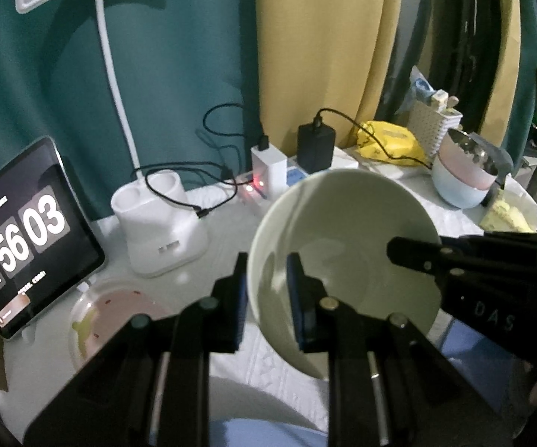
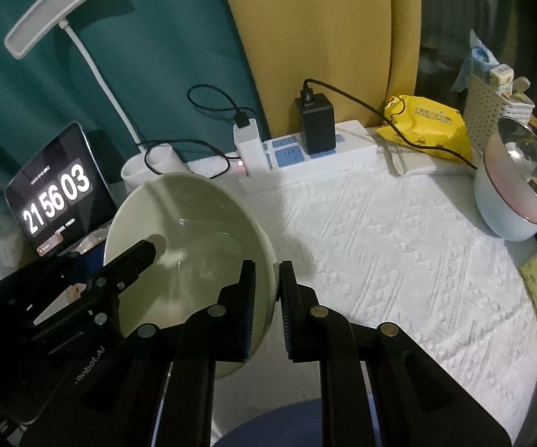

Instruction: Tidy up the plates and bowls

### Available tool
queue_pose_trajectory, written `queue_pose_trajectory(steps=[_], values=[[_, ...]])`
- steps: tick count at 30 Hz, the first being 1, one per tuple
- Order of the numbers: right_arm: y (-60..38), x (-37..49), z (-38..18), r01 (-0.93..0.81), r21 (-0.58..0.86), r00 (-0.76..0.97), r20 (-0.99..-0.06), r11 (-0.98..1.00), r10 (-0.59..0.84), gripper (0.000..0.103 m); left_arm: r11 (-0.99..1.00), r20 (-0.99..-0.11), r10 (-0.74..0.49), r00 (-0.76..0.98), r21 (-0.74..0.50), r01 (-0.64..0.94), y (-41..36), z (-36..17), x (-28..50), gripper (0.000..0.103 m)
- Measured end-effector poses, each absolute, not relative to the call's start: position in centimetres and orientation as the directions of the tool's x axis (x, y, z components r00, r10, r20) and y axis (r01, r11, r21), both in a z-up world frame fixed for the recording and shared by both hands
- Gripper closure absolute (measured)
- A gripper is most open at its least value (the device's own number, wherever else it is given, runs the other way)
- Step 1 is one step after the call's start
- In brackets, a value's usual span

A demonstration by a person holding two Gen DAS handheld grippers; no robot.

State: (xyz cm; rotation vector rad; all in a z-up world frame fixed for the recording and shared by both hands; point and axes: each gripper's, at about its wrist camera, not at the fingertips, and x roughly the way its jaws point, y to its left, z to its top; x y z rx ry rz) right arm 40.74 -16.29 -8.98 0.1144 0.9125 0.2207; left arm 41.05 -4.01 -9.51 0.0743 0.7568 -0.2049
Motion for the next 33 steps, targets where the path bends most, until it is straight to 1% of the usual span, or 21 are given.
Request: queue_pose_trajectory(steps=[19, 33], values=[[-17.7, 36.1, -5.8, -0.135, 0.193, 0.645, -0.727, 0.972, 0.234, 0.089, 0.974, -0.645, -0.172, 0.744, 0.002, 0.226, -5.2, -5.9, 36.9, 0.083], [-19.6, 32.8, -4.4, -0.118, 0.201, 0.672, -0.704, 0.972, 0.227, 0.089, 0.969, -0.63, -0.184, 0.754, 0.014, 0.248, -7.1, -4.9, 33.8, 0.083]])
